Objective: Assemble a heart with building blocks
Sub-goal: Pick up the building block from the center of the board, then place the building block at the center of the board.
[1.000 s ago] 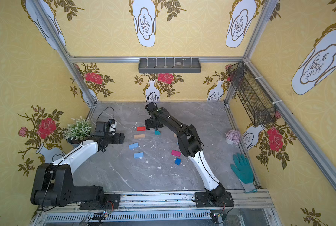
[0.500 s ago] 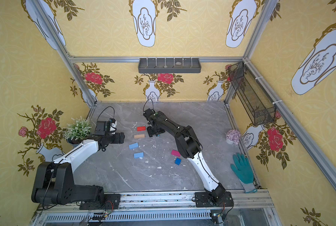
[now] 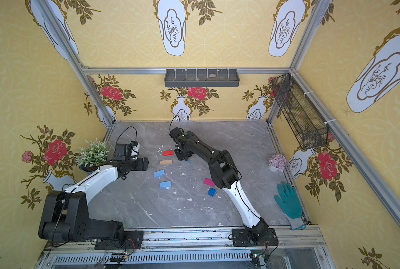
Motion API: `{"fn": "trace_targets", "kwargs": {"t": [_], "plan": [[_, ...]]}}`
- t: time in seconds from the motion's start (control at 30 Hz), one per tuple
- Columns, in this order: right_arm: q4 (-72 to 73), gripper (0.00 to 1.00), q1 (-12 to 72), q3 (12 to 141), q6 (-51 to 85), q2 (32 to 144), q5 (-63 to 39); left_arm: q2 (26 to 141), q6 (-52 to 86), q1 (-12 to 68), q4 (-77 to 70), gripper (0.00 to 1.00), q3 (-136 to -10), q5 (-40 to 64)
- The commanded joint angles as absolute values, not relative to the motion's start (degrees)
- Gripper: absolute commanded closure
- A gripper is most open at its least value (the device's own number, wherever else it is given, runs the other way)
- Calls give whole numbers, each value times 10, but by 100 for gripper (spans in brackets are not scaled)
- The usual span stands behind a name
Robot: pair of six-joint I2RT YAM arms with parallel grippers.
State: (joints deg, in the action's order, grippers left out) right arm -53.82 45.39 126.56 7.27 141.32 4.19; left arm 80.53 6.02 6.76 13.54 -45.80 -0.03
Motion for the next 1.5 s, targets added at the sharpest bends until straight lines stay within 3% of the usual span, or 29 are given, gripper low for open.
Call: {"fn": "trace_targets", "kwargs": {"t": [0.0,0.17,0.4,0.93,1.47], "plan": [[-559,91,441,1262,17,1408,41,808,56,66,132,6,-455,3],[-536,100,440,1236,-108,1388,37,809,55,65,133,6,-455,5],[-430,100,438,1104,-388,1320,6,809,53,64,136,6,-454,8],[-464,100,389,1166,-480,1382,-104,808,52,62,139,6,-448,7],[-510,98,364,1171,-528,1371,-165,818,52,55,138,6,-454,10]]}}
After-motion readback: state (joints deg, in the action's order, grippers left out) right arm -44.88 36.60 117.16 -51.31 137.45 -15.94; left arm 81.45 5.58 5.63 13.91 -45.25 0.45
